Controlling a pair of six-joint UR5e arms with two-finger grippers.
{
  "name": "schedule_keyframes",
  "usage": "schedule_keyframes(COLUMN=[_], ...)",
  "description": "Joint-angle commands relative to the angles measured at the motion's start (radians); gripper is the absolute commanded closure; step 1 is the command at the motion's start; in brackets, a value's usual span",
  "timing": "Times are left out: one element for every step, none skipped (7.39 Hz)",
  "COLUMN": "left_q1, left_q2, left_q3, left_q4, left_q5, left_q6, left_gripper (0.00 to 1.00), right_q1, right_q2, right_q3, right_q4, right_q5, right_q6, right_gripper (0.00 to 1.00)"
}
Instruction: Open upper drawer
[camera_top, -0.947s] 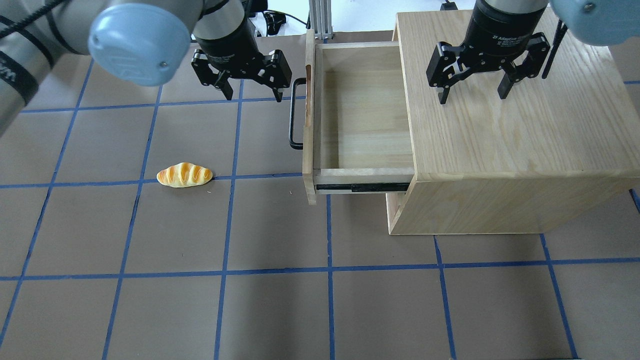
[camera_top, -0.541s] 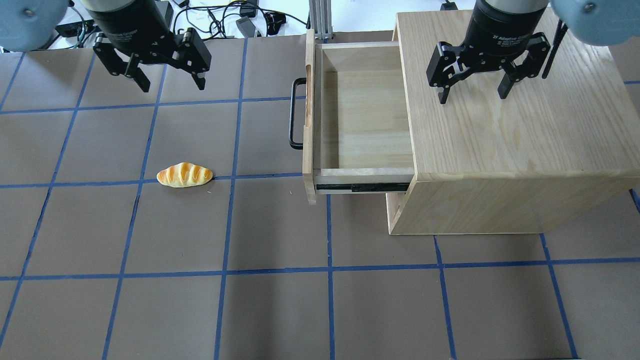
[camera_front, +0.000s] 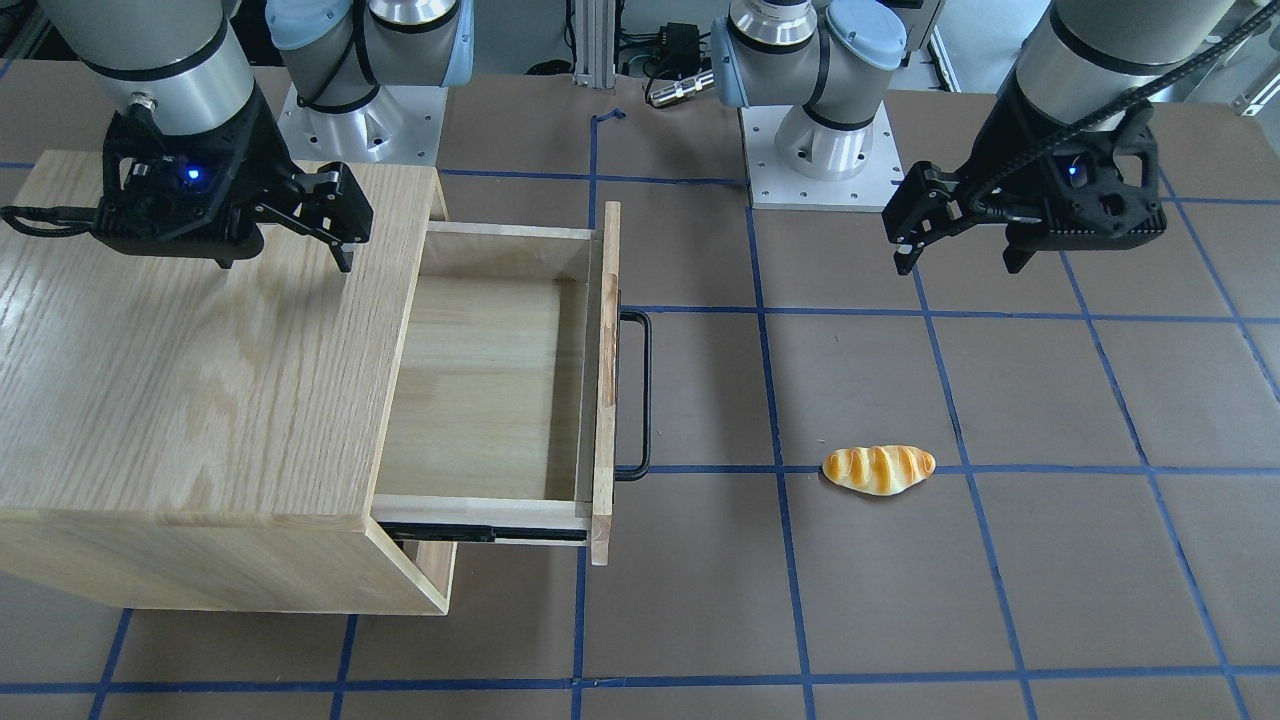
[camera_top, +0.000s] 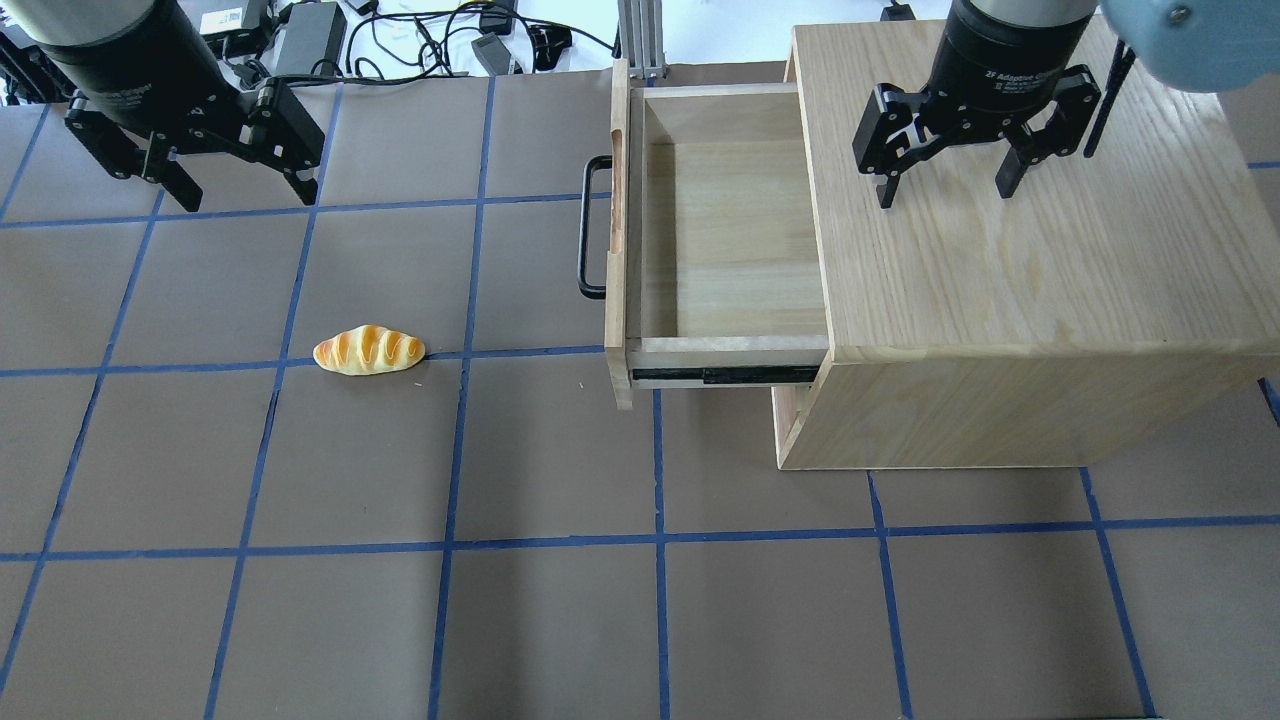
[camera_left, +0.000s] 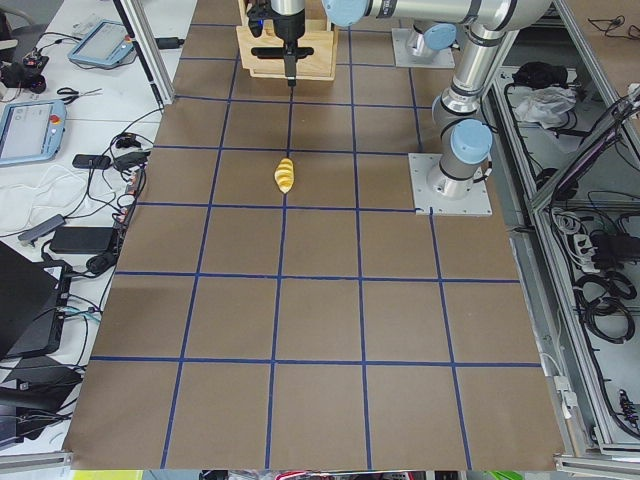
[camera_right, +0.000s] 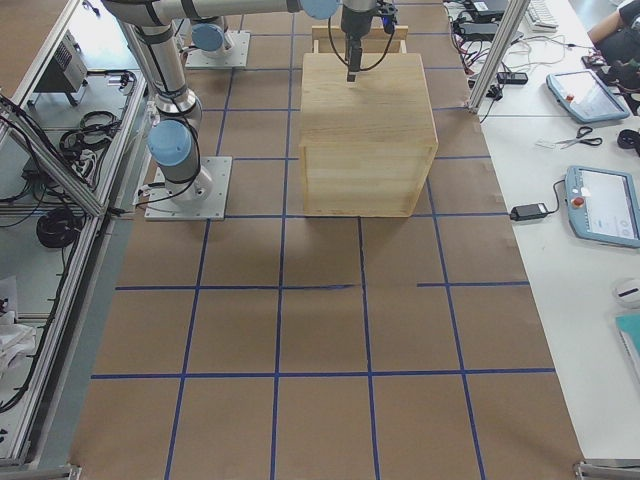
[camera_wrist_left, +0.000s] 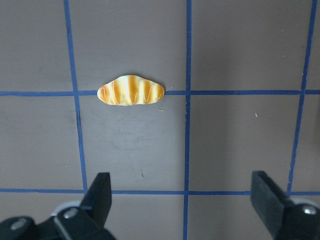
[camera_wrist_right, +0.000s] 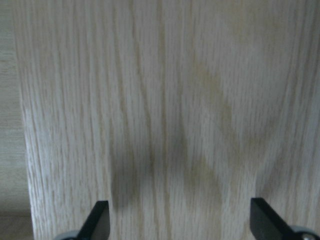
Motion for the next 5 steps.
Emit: schedule_keyframes(left_q1=[-0.003,-0.003,-0.003,-0.003,-0.003], left_q2=[0.012,0.018,0.020,0.020,0.020], left_q3=[-0.030,-0.033,-0.033,-0.035,-0.035], left_q4=[0.023,0.022,0.023,0.022,0.022], left_q5=[-0.009,-0.039,-0.039,-0.036,-0.035], left_q6=[-0.005,-0.005,-0.005,-0.005,-0.005], left_gripper=[0.00,0.00,0.00,0.00,0.00], right_q1=[0.000,0.000,0.000,0.000,0.000], right_q2=[0.000,0.000,0.000,0.000,0.000], right_q3=[0.000,0.002,0.002,0.000,0.000], right_q4=[0.000,0.000,0.000,0.000,0.000], right_q5=[0.000,0.000,0.000,0.000,0.000], right_q6=[-0.001,0.001,0.001,-0.001,-0.001], right_gripper=[0.00,0.00,0.00,0.00,0.00])
